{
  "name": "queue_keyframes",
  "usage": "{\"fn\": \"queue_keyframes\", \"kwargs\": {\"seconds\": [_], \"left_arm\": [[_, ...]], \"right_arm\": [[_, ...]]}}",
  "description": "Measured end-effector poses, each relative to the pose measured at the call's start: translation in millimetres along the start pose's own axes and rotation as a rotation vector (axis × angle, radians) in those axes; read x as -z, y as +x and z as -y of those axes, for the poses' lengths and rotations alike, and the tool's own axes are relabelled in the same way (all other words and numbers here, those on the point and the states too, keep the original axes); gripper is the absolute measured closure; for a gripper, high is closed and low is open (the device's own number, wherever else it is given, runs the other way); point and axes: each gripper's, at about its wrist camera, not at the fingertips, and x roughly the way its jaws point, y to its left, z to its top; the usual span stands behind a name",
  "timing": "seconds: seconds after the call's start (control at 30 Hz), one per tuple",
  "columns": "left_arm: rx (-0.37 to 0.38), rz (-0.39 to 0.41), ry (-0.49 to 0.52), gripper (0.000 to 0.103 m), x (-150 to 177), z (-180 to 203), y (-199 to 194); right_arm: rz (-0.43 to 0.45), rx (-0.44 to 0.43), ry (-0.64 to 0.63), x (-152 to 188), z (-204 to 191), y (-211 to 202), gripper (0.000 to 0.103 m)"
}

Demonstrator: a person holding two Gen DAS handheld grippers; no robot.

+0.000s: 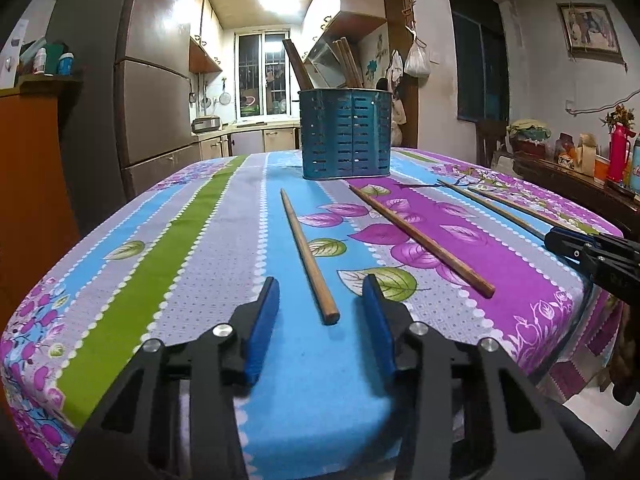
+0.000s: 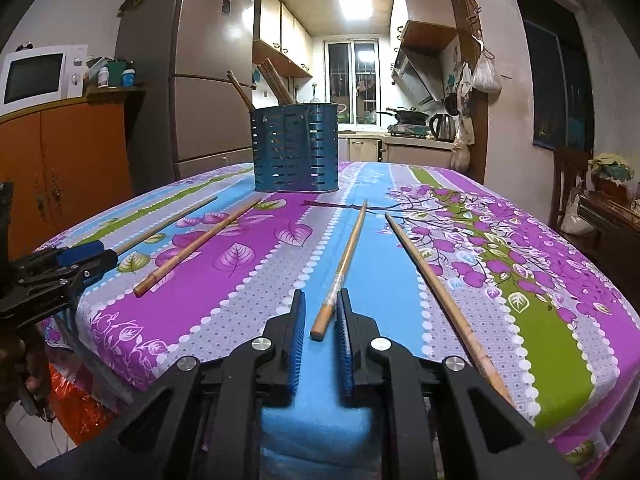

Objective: Organize utensils
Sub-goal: 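Move both open tools back down to the chopsticks on the cloth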

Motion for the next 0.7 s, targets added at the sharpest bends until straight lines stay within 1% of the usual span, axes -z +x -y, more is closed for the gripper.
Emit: {"fn": "queue_keyframes", "kwargs": {"seconds": [0.13, 0.47, 0.53, 0.7], "left_arm": [[-0.006, 0.018, 0.013, 0.068, 0.9, 6.4, 3.5], [-0.026, 0.057, -0.014, 0.074, 5.6, 9.6, 2.0], [-0.025, 0.062, -0.02, 0.079, 6.3, 9.6, 1.8], [-0.039, 0.073, -0.039, 0.086, 7.6, 7.1, 1.5]], "right_arm": [[0.003, 0.006, 0.001, -0.1, -0.7, 1.2, 0.085], [0.029, 0.036, -0.003, 6.6, -4.8, -5.6, 0.085], [0.036, 0.041, -0.008, 7.7, -5.9, -6.0, 0.085], [0.038, 0.04, -0.002, 7.7, -5.4, -5.6, 0.086]]}}
